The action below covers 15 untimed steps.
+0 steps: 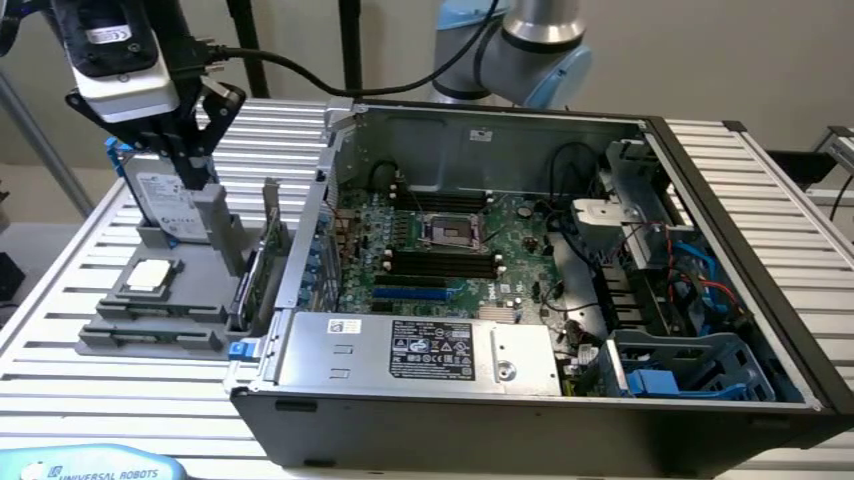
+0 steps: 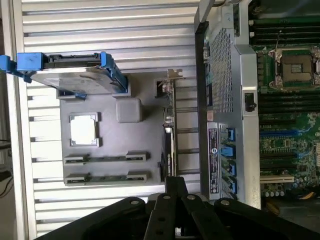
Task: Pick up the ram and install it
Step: 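Reach for the ram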
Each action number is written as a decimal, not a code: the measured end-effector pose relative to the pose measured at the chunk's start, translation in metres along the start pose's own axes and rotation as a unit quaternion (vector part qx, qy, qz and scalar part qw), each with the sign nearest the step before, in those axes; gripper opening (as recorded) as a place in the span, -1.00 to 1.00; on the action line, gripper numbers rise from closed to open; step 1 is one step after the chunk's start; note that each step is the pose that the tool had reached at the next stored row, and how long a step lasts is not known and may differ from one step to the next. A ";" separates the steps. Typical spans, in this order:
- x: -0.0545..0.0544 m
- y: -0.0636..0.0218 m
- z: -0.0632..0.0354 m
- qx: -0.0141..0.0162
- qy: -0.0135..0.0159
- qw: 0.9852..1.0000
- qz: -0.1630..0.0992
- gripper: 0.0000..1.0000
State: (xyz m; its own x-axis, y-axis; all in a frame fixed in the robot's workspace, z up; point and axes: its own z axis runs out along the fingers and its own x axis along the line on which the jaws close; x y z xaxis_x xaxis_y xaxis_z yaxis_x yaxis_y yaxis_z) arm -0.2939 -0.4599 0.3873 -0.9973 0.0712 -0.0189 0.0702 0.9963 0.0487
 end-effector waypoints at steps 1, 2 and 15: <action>0.004 -0.0010 0.0001 0.000 0.000 1.000 0.000 -0.79; 0.009 -0.0020 0.0002 0.000 0.000 1.000 0.000 -0.79; 0.067 -0.0119 0.0013 0.000 0.000 1.000 0.000 -0.79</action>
State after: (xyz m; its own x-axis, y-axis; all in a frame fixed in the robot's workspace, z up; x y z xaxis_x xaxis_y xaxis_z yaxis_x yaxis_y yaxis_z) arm -0.3620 -0.4669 0.3842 -0.9973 0.0711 -0.0189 0.0701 0.9964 0.0487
